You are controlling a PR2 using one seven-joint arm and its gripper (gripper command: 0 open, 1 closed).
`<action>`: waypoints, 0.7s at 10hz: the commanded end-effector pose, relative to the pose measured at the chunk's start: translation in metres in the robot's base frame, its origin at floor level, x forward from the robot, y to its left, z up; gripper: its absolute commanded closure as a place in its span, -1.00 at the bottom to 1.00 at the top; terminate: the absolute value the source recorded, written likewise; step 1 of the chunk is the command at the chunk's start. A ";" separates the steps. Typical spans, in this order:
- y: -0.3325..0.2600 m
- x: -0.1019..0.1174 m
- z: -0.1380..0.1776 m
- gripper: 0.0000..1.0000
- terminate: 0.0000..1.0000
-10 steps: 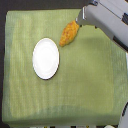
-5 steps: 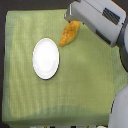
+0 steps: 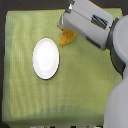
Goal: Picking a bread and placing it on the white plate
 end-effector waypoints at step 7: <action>-0.006 0.002 -0.040 -1.00 -1.00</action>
